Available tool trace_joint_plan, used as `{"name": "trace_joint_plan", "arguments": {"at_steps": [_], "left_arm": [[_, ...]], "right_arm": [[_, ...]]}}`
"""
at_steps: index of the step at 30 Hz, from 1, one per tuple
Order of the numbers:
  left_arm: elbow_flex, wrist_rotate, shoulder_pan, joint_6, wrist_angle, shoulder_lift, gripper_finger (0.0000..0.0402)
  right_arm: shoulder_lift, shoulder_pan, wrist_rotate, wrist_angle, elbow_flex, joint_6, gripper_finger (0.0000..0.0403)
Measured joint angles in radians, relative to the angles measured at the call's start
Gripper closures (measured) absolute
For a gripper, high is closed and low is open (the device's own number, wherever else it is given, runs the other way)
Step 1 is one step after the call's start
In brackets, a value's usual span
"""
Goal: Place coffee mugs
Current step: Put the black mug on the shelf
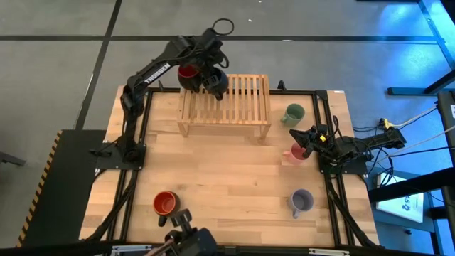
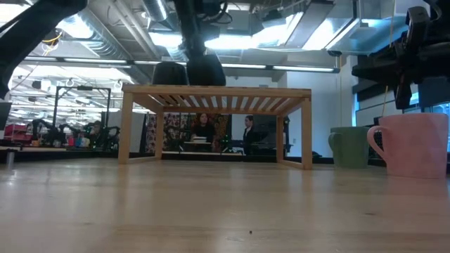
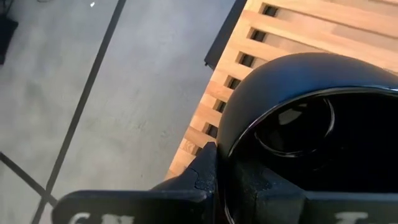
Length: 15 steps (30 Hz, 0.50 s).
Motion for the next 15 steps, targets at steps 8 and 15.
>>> {"name": "trace_joint_plan", "arguments": {"at_steps": [8,15], "left_arm": [[-0.001,0.003,0.015,0.003,0.022,0.0,0.0388],[-0.001,0.015,0.025,0.008,0.029,0.008,0.0377]], "right_arm": [[0.0,0.0,0.0,0.0,0.0,0.0,0.0379],[0.0,0.0,0.0,0.0,0.0,0.0,0.0379]]}}
